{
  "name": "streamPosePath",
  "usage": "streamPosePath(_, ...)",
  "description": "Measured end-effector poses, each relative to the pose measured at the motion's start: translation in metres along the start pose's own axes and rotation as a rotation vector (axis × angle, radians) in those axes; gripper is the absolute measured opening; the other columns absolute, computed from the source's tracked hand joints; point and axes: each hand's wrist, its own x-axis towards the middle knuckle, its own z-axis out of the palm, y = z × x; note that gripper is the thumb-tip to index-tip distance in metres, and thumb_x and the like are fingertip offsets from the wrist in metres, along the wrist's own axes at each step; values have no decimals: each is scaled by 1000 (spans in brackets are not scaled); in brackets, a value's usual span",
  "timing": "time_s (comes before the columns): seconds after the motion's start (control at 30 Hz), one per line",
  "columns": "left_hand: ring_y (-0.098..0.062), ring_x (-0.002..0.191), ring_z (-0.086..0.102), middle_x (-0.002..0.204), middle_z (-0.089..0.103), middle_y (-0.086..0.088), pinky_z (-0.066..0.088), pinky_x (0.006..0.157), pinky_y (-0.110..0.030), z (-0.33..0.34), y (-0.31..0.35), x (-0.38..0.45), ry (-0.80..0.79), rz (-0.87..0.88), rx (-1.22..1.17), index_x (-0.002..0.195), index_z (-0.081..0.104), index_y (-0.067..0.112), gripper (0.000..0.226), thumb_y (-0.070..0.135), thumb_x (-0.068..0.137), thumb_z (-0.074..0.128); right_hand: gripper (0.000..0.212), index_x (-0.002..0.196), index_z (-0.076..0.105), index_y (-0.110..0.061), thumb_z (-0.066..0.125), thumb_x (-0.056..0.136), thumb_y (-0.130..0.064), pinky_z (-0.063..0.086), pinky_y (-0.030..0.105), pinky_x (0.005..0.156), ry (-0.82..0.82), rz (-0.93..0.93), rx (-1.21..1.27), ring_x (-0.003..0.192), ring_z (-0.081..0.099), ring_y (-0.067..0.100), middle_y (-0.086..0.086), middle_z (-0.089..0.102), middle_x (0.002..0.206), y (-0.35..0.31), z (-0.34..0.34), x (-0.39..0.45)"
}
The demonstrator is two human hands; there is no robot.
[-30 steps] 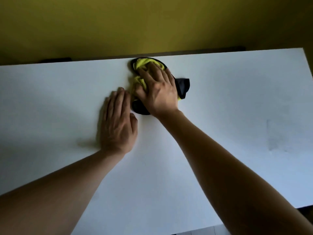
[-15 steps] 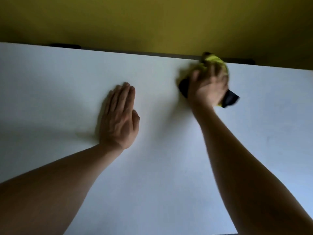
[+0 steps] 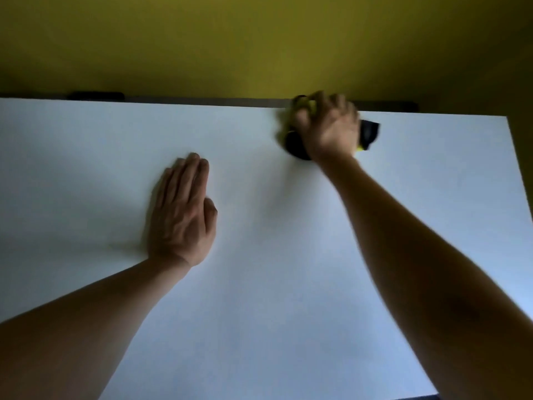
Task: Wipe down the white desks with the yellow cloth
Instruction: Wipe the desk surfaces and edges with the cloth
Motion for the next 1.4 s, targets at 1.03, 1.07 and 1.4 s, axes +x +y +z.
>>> streamPosePath(1.03, -36, 154, 24, 166, 29, -15, 11, 129, -46, 14, -8, -4, 98, 46, -82, 157, 30, 9, 62, 22, 97, 34, 52, 138, 60, -22, 60, 88, -39, 27, 41, 119, 129, 372, 151, 139, 43, 29, 11, 51, 148, 34, -46, -221)
streamPosePath(1.07, -37, 154, 24, 166, 29, -16, 12, 128, -46, 15, -8, -4, 109, 46, -89, 157, 30, 9, 61, 22, 97, 34, 53, 137, 60, -22, 60, 87, -40, 26, 42, 119, 128, 355, 155, 139, 43, 29, 11, 51, 148, 26, -44, -226)
streamPosePath(1.4, -44, 131, 45, 150, 46, -20, 34, 111, -54, 15, 8, -13, 140, 162, -116, 139, 52, 11, 46, 21, 99, 33, 52, 135, 63, -23, 65, 88, -44, 26, 46, 119, 108, -21, 229, 140, 44, 26, 10, 53, 147, -4, -30, -294)
